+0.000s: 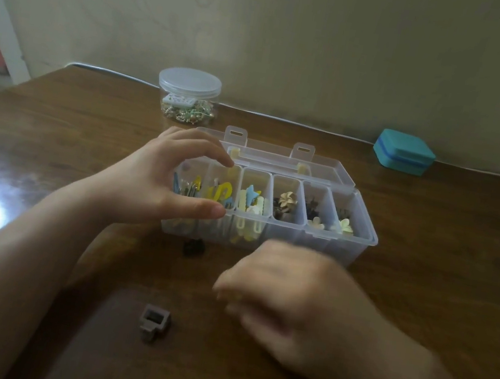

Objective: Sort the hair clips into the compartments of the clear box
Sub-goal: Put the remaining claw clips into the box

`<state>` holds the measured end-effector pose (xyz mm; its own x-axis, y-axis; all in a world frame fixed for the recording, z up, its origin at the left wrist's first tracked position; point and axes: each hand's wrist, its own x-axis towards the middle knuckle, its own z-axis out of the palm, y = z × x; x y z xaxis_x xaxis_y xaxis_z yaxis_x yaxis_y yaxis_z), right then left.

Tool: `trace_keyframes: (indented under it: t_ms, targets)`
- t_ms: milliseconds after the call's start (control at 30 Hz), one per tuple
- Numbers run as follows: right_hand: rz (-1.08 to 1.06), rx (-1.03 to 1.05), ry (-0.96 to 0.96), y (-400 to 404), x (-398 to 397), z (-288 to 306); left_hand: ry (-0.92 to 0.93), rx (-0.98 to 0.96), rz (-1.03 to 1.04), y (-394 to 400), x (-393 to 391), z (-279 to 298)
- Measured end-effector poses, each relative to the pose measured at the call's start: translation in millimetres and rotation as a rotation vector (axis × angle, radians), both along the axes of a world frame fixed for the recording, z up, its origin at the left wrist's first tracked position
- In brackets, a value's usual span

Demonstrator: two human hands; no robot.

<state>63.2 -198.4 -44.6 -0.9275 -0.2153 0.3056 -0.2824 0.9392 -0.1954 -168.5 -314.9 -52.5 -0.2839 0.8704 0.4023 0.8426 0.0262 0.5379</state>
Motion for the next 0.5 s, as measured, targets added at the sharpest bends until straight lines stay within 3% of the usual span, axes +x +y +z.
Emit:
trace_keyframes:
  t_ms: [67, 167, 267, 333, 500]
  targets:
    - [-0.154, -0.143, 0.169, 21, 7, 10, 0.0, -0.007, 0.001, 0, 0, 0]
    - [-0.44, -0.201, 0.412, 51, 12, 21, -0.005, -0.011, 0.003, 0, 0, 0]
    - [-0.657, -0.224, 0.366, 72, 9, 16, -0.005, -0.006, 0.004, 0, 1, 1]
    - [-0.695, -0.154, 0.271, 78, 8, 15, -0.006, -0.007, 0.005, 0, 1, 1]
    - [-0.601, -0.188, 0.473, 66, 25, 43, -0.019, -0.02, 0.0, -1, 0, 1]
